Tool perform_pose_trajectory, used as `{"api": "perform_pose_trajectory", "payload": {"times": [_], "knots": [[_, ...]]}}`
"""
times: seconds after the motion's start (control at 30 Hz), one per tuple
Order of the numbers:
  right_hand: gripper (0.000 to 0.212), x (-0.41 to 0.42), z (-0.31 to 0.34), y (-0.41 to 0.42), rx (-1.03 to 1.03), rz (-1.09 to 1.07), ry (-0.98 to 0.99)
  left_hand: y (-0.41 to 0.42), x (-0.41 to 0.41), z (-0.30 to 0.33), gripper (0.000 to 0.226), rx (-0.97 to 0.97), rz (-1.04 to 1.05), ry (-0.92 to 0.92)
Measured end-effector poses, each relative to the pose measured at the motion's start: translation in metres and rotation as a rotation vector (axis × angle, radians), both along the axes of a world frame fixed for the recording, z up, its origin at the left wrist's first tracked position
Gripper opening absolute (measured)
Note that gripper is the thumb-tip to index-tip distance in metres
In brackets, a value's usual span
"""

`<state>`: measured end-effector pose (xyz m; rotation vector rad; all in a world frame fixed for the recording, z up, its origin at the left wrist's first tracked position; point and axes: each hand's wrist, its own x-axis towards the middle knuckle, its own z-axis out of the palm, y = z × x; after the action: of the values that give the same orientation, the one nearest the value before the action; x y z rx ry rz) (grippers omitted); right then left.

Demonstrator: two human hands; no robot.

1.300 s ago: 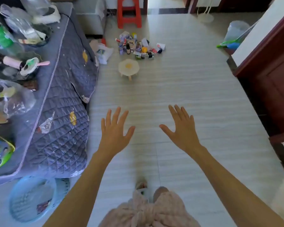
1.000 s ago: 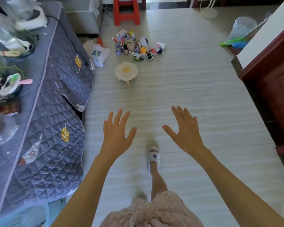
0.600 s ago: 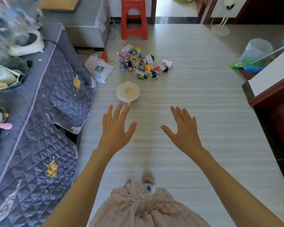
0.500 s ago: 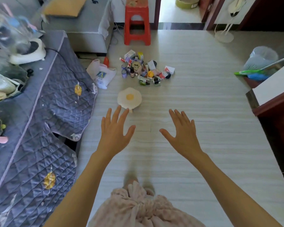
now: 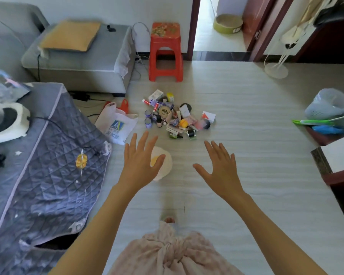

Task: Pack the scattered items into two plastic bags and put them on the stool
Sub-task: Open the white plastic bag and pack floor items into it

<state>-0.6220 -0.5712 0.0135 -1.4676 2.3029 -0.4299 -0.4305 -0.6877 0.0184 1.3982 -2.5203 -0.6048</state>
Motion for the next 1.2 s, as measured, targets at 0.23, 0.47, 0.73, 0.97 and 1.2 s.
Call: {"api": "perform_pose_trajectory", "payload": {"times": [0.23, 0.47, 0.73, 0.97, 1.2], "knots": [[0.075, -0.076, 0.005, -0.120, -0.015, -0.020, -0.011, -0.115, -0.079, 0.005, 0.061, -0.006, -0.041, -0.013], [0.071, -0.161, -0.008, -0.253, -0.043, 0.094, -0.033, -0.221, -0.151, -0.015, 0.071, 0.046, 0.082, -0.074], [0.074, -0.249, -0.001, -0.391, -0.007, 0.237, -0.056, -0.329, -0.227, 0.005, 0.080, 0.032, 0.240, -0.018], [0.084, -0.258, -0.008, -0.474, -0.055, 0.315, -0.082, -0.398, -0.234, 0.006, 0.078, 0.033, 0.361, -0.043], [0.090, -0.223, -0.025, -0.552, -0.020, 0.320, -0.099, -0.468, -0.222, -0.008, 0.081, 0.080, 0.276, -0.097]]}}
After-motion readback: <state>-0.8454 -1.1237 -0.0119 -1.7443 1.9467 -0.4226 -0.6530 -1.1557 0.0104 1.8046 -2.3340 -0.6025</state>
